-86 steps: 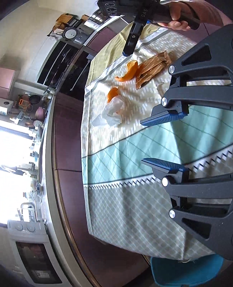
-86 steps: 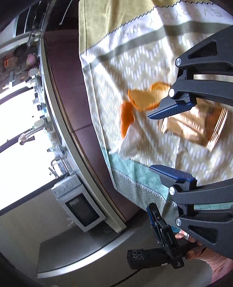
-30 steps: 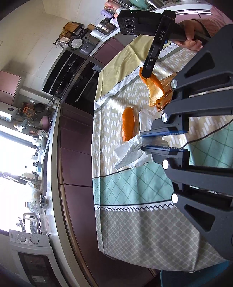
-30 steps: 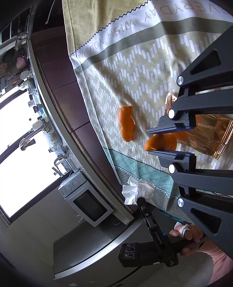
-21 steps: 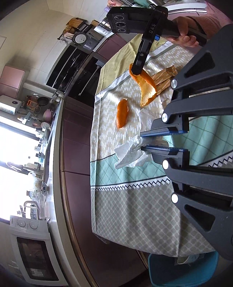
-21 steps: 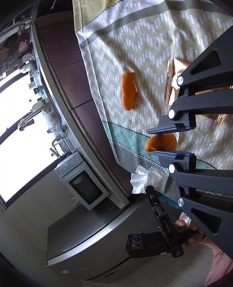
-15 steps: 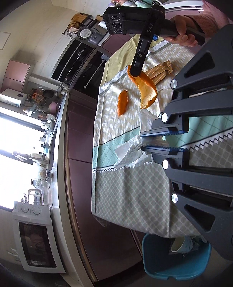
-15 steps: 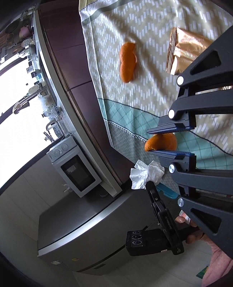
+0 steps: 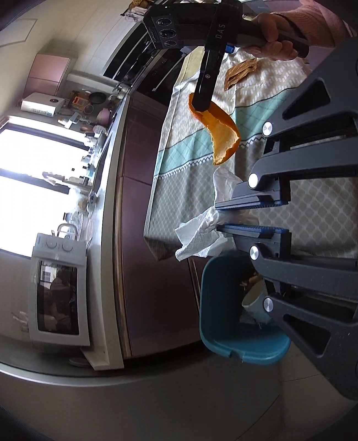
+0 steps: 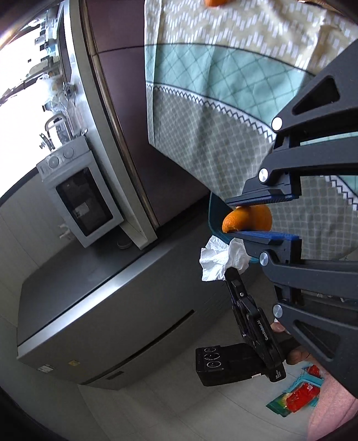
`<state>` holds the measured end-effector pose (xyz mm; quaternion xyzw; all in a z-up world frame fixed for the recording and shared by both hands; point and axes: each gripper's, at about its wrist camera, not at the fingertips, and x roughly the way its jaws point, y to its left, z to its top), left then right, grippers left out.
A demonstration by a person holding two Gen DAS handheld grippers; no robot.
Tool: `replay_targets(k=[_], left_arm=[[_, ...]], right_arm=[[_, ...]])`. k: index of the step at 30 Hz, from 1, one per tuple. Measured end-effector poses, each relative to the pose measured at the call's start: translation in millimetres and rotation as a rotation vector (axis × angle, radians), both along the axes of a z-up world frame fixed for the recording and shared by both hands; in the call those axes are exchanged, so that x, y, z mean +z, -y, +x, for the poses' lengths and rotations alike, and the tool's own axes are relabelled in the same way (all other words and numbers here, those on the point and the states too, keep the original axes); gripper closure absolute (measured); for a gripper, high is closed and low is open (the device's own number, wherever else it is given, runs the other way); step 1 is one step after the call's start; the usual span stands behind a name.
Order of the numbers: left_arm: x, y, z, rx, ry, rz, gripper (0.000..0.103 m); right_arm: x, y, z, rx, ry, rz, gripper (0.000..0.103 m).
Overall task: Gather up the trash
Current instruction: 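Carry tissue and orange peel over the teal bin and open both tools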
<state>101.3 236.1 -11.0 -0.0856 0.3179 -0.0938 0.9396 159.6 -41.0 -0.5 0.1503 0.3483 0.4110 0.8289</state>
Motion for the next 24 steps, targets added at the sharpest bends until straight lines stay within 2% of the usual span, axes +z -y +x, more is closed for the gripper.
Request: replay_targets(k=[5,12,24], left_arm=[[-7,-45,-7,0.095,-0.012,0.007,0.092],[-26,-75,-3,0.159,-0.054,0.01,0.092],[-74,-90,24,0.195,-0.166,0.0,0.092]], right_arm=[[2,-47,12,0.084,-0.01,-0.011,0.087],[-4,-95,24,0.148,-0.031,-0.038,0.087],[-40,-156,41,0.186,-0.098,-0.141,0.087]])
